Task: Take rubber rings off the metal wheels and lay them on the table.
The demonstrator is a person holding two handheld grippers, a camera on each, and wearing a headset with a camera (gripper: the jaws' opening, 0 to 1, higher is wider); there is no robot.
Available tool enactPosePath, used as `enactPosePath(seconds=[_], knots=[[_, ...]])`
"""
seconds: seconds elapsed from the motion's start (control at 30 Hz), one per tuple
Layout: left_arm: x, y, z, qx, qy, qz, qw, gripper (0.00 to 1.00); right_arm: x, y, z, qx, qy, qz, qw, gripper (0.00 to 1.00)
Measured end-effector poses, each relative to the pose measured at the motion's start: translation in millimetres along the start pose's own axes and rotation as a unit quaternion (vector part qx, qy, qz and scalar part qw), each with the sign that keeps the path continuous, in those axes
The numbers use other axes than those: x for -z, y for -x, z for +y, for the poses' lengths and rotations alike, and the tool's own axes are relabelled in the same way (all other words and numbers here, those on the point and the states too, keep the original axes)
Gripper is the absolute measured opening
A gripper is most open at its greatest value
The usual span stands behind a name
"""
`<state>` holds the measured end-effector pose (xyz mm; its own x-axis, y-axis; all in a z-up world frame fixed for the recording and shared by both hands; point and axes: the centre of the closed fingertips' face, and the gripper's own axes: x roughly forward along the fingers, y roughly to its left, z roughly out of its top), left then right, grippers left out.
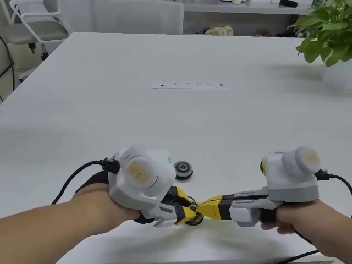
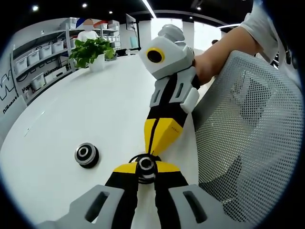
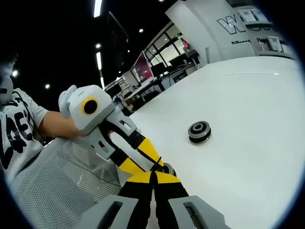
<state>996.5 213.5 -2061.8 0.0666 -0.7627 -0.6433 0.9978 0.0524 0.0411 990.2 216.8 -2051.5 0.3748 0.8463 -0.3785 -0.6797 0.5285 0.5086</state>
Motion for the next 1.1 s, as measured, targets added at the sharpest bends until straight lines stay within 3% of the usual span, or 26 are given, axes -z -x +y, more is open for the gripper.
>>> enactPosePath(seconds=[0.5, 0.8, 1.1], knots=[[-7.3, -0.1, -2.6, 0.005, 0.000, -0.005, 1.0000, 0.10, -3.5, 7.6, -6.8, 0.011, -0.002, -0.014, 0.9998, 0.00], [-10.0, 12.2, -10.9, 0.023, -0.001, 0.000, 0.9997, 0.19, -12.9, 12.5, -4.9, 0.008, -0.006, -0.033, 0.9994, 0.00], [-24.6, 29.1, -18.5, 0.029, 0.007, -0.023, 0.9993, 0.25, -18.7, 15.8, 3.5, 0.001, -0.005, -0.040, 0.9992, 0.00]])
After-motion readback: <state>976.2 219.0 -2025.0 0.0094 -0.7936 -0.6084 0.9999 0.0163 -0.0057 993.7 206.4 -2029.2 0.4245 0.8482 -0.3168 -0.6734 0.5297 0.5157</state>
